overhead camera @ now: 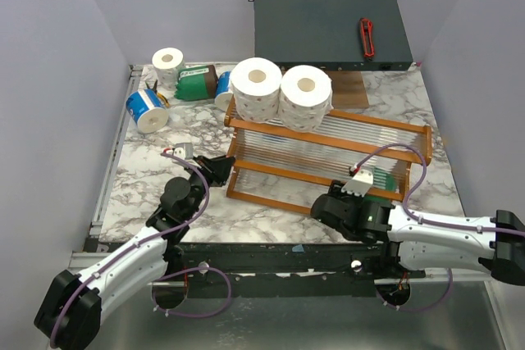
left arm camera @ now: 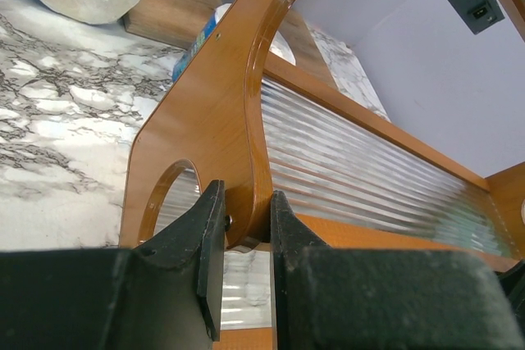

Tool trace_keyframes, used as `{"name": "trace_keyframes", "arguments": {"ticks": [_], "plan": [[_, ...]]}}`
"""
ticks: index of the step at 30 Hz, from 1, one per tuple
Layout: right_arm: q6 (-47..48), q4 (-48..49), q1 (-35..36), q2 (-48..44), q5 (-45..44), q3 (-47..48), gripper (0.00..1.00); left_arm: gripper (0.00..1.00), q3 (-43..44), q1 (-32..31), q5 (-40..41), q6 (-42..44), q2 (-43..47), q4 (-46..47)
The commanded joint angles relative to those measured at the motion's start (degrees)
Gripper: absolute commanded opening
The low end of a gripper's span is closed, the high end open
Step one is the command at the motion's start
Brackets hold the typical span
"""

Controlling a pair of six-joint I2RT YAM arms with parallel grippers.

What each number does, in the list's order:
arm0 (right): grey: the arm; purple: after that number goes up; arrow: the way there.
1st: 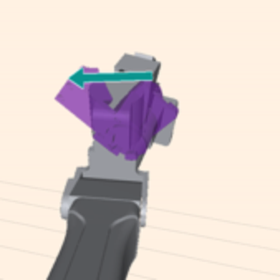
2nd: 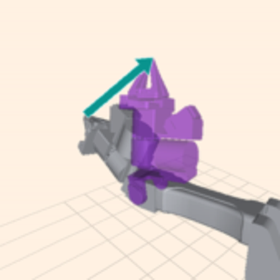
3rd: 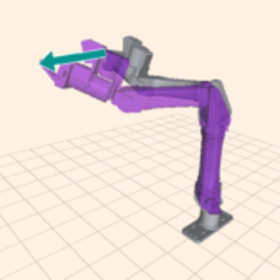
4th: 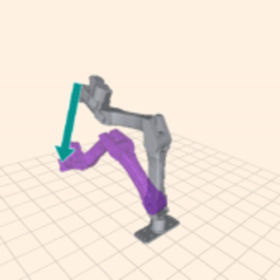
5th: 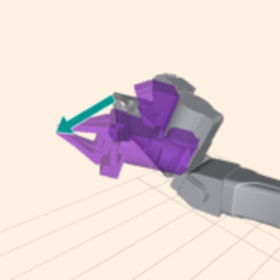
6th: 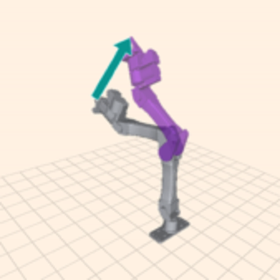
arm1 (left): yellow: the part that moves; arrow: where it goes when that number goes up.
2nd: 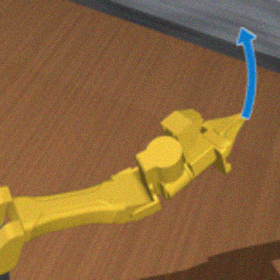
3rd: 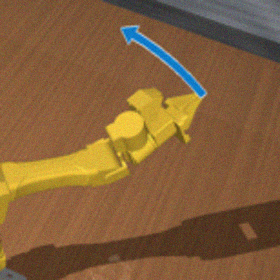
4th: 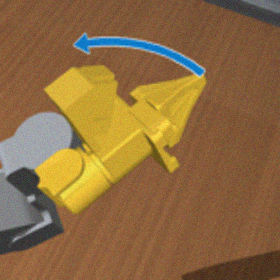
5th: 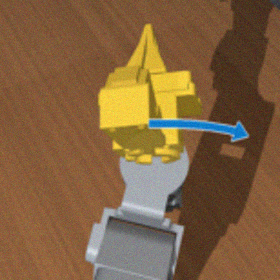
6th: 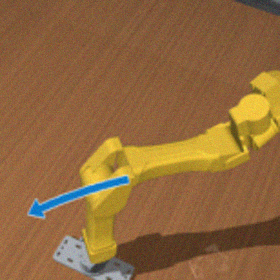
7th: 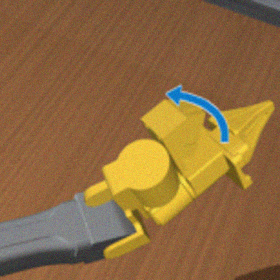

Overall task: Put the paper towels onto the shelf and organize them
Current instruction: Adjust the shelf at the center of the board.

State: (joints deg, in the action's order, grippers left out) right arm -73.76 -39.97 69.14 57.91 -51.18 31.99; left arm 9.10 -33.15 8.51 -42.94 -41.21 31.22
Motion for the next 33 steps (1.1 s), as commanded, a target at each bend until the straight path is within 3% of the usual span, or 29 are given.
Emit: {"name": "trace_keyframes", "arguments": {"ticks": [1,19,33], "plan": [[-1.5,4.1,-2.8,-2.5,-2.8,-1.3,0.52,0.00,-2.5,-0.4,-2.1,-4.6,-2.4,-4.5],[11.4,18.9,-17.7,0.8,4.2,-0.9,0.56,0.00,-1.6,-6.2,-3.1,-4.8,-9.4,1.9],[12.3,16.3,-18.4,-4.5,5.4,-1.1,0.61,0.00,4.4,-15.2,-3.5,-3.6,-19.6,6.0]]}}
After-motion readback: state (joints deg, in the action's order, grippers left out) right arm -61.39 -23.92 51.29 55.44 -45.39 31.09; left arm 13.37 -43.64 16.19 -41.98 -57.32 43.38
